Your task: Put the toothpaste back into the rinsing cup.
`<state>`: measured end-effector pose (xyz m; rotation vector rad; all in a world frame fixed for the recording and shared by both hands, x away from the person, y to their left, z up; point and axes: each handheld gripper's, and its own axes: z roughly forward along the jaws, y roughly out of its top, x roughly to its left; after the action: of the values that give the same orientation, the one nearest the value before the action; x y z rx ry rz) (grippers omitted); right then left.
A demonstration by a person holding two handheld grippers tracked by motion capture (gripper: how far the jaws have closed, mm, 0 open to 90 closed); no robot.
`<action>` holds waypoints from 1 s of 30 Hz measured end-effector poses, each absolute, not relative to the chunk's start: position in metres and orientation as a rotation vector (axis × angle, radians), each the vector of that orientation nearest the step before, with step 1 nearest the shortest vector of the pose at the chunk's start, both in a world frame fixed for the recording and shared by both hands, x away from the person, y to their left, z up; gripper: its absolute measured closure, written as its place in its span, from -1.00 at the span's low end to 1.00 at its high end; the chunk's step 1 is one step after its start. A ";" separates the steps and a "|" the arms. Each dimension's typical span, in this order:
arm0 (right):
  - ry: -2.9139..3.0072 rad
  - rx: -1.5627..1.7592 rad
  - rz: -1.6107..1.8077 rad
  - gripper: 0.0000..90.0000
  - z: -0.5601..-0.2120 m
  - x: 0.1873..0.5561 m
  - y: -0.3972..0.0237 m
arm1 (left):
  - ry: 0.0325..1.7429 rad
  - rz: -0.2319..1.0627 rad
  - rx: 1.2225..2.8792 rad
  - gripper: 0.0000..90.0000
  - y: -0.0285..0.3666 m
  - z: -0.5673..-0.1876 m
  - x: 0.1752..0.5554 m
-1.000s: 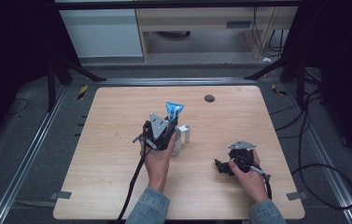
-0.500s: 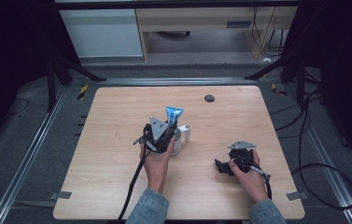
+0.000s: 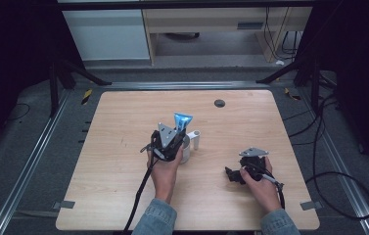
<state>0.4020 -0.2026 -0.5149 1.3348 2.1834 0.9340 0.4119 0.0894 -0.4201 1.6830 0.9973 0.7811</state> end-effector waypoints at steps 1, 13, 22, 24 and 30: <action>2.183 1.335 0.934 -0.98 -0.515 0.402 -0.203 | 0.998 0.780 1.685 0.64 0.090 -0.420 0.412; 2.183 1.335 0.933 -0.98 -0.515 0.402 -0.203 | 1.011 0.762 1.696 0.63 0.089 -0.423 0.415; 2.183 1.335 0.933 -0.98 -0.515 0.402 -0.203 | 1.019 0.752 1.712 0.63 0.088 -0.423 0.417; 2.183 1.335 0.933 -0.98 -0.515 0.402 -0.203 | 1.021 0.746 1.716 0.63 0.088 -0.423 0.418; 2.183 1.335 0.933 -0.98 -0.515 0.402 -0.203 | 1.023 0.740 1.729 0.62 0.087 -0.422 0.419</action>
<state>0.4020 -0.2026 -0.5149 1.3348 2.1833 0.9333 0.4193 0.0874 -0.4223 1.7293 1.0231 0.7401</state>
